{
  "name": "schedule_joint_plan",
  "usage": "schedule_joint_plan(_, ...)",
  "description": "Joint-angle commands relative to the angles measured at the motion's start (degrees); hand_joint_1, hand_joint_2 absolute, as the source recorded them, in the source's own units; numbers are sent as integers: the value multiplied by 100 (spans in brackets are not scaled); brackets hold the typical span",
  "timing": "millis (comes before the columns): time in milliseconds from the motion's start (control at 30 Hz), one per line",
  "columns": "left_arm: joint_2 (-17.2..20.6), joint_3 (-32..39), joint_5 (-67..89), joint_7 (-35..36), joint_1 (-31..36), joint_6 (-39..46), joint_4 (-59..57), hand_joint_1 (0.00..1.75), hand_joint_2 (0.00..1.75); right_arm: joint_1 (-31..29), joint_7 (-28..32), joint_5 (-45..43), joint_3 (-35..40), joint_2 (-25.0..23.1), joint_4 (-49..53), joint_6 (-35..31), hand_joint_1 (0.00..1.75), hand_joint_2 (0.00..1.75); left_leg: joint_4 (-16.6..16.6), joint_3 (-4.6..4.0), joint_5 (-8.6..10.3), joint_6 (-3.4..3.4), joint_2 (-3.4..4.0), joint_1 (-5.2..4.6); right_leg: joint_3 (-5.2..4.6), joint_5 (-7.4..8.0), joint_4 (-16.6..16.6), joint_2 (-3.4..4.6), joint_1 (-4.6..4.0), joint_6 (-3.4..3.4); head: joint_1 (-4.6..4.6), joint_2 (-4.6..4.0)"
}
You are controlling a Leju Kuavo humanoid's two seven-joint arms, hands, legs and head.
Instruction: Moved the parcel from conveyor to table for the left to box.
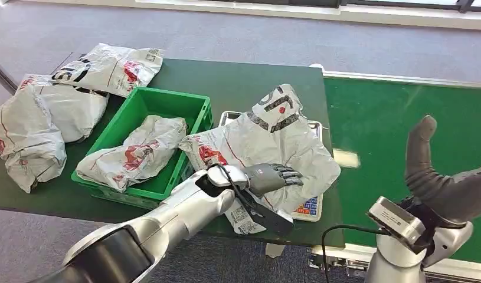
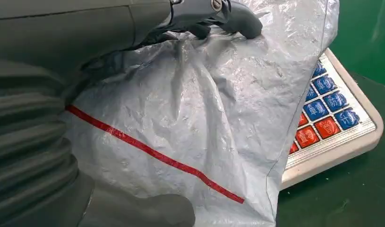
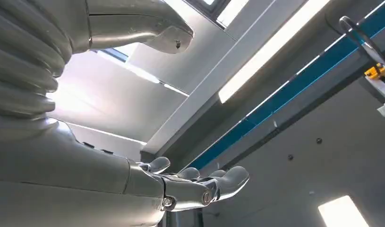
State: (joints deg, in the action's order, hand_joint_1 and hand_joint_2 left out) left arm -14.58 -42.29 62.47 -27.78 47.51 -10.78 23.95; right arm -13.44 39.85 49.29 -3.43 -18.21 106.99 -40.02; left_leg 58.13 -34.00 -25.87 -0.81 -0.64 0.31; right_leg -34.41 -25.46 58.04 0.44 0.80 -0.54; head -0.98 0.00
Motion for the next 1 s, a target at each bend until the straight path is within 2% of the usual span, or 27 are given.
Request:
schedule_joint_plan(33,86,-385,11,13,222,-58,-323,0,175,-288,15,-16,-258,-179,-339,2,0,175,1,1,-2,1,10,0,0,1,-1,5,-1,2,0,0)
schedule_joint_plan(967,86,-385,11,13,222,-58,-323,0,175,-288,15,-16,-258,-179,-339,2,0,175,-4,4,0,1,16,1,1,4,-6,8,-2,4,0,0)
schedule_joint_plan(1000,86,-385,11,13,222,-58,-323,175,175,-288,15,-16,-258,-179,-339,2,0,175,0,2,-2,1,13,2,1,3,-3,7,-3,3,0,0)
